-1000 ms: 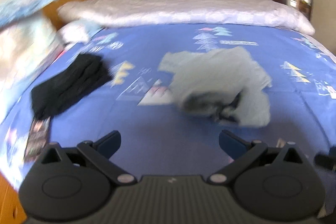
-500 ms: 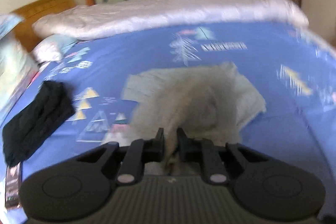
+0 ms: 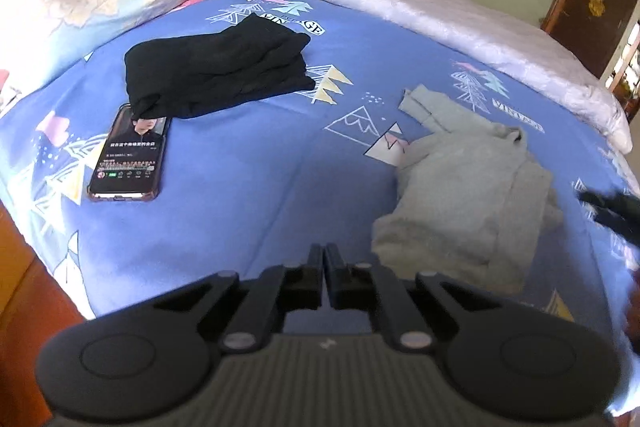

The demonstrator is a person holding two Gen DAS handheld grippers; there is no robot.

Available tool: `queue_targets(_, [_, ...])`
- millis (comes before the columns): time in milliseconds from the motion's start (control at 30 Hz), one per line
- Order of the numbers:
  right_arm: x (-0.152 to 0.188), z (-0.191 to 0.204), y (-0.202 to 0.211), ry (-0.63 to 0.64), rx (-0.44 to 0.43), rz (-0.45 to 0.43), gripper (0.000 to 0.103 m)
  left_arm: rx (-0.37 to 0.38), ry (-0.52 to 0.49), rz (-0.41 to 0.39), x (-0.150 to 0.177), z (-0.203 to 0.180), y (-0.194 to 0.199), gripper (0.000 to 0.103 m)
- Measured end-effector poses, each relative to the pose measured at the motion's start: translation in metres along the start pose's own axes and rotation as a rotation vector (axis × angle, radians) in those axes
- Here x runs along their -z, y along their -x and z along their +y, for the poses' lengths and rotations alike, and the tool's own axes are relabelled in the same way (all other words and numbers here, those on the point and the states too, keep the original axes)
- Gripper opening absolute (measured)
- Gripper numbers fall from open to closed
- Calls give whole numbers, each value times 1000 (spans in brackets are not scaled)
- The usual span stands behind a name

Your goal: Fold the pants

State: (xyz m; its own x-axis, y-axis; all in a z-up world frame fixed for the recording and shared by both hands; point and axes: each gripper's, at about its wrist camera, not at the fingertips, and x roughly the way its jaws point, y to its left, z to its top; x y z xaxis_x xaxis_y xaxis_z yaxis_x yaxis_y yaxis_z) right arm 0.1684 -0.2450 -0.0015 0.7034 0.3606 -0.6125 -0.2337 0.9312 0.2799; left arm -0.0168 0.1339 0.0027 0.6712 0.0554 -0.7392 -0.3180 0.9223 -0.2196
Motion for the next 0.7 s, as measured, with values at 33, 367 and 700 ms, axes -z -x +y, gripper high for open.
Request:
queue_targets(33, [-10, 1, -16, 0, 5, 7, 75, 16, -5, -13, -3, -2, 3, 6])
queue_targets(367, [-39, 1, -134, -32, 159, 206, 3, 144, -381, 0, -21, -125, -74, 9])
queue_targets(700, [-75, -109, 86, -194, 213, -344, 2, 183, -127, -56, -48, -79, -53, 6])
